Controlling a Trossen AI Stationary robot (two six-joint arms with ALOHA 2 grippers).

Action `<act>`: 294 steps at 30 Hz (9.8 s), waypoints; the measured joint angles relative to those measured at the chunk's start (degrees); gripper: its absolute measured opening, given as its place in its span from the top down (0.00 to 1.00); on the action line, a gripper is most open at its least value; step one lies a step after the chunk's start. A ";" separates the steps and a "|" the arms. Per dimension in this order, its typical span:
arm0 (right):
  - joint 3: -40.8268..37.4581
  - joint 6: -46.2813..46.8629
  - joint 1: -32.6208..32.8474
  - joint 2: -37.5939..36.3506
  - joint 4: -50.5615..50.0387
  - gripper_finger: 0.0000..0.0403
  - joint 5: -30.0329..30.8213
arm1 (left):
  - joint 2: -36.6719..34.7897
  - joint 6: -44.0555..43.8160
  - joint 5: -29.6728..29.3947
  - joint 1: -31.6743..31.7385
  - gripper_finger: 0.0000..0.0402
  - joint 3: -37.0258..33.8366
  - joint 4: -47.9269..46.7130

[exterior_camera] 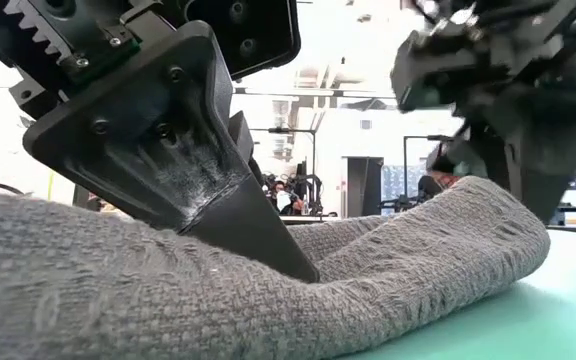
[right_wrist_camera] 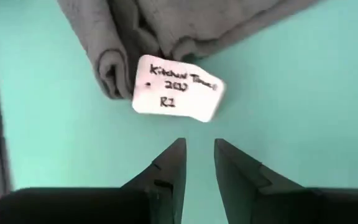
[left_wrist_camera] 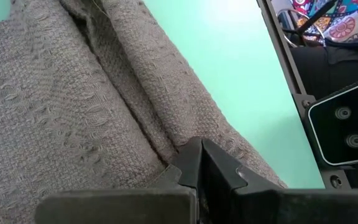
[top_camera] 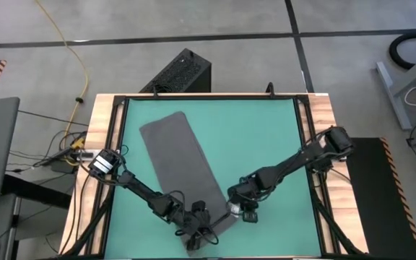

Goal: Roll towel into tight, uniform cylinder
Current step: Roll the gray towel

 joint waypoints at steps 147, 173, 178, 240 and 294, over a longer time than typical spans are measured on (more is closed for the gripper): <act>0.48 -15.48 15.07 8.75 18.70 0.89 24.06 | 0.41 6.42 4.75 4.79 1.00 0.68 5.46; 0.44 -3.33 -4.90 7.26 15.24 0.90 -17.54 | 4.98 7.98 -4.94 0.34 1.00 6.16 14.59; 0.44 -3.76 -5.20 7.26 14.63 0.87 -18.27 | 5.01 9.85 -4.64 0.59 1.00 6.16 14.70; 0.22 -28.46 11.61 2.79 -0.80 0.42 32.68 | 4.66 -3.93 -6.85 0.66 1.00 -12.17 36.04; 3.30 -12.35 -4.11 9.62 9.05 0.91 -20.00 | -13.57 -7.04 -14.09 -8.98 0.71 -0.31 -8.02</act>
